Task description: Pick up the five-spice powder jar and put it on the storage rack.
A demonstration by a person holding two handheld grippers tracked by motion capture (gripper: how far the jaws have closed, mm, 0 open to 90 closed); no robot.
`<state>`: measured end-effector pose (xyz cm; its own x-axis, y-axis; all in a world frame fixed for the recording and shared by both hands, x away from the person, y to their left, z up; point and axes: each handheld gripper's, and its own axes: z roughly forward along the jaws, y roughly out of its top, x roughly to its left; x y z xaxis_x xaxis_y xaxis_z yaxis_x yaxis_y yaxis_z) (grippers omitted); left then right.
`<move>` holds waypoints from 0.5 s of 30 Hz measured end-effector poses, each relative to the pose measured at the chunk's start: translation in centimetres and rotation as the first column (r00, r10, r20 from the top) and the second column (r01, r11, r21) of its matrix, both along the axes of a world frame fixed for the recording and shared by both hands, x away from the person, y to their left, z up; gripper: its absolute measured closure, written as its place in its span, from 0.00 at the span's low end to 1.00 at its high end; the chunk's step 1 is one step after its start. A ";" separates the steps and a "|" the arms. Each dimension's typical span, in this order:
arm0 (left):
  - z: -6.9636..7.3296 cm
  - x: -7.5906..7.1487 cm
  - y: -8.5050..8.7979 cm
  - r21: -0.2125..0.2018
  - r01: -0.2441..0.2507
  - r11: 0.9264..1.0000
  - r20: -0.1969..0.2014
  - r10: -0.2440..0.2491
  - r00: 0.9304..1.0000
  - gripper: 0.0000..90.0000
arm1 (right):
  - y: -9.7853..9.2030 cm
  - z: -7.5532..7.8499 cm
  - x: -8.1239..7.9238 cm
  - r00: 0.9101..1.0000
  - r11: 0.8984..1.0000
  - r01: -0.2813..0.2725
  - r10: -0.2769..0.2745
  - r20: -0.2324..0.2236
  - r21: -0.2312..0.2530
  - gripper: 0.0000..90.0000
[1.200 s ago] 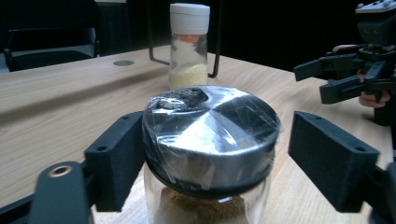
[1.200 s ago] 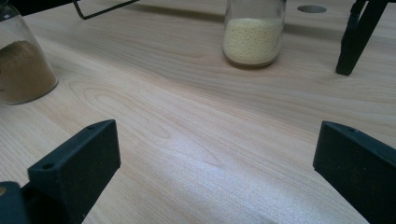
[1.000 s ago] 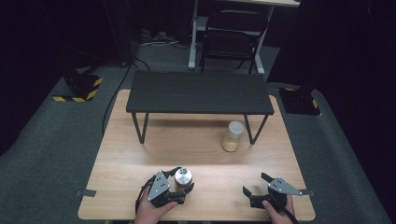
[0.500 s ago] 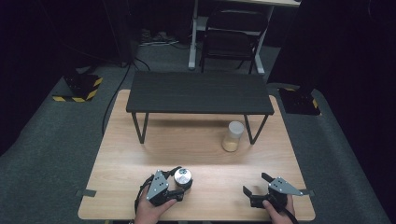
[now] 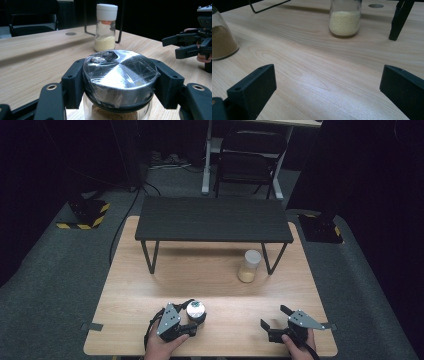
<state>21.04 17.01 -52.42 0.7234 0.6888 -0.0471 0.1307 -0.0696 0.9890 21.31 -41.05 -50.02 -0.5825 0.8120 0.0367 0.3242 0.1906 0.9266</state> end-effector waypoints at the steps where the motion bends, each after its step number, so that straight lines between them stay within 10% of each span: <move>1: 0.1 -0.1 0.0 0.002 -0.003 1.000 0.004 0.003 1.000 0.39 | 0.0 0.0 0.0 1.000 1.000 0.000 0.000 0.000 0.000 0.00; 15: 1.2 -0.7 -0.3 -0.008 -0.031 0.999 0.011 0.031 0.999 0.39 | 0.1 0.0 0.0 1.000 1.000 -0.006 0.006 0.004 -0.011 0.00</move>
<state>20.37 16.70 -51.23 0.7020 0.7108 -0.0445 0.1220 -0.0584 0.9908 21.31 -40.95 -49.98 -0.5872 0.8090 0.0260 0.3196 0.2022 0.9257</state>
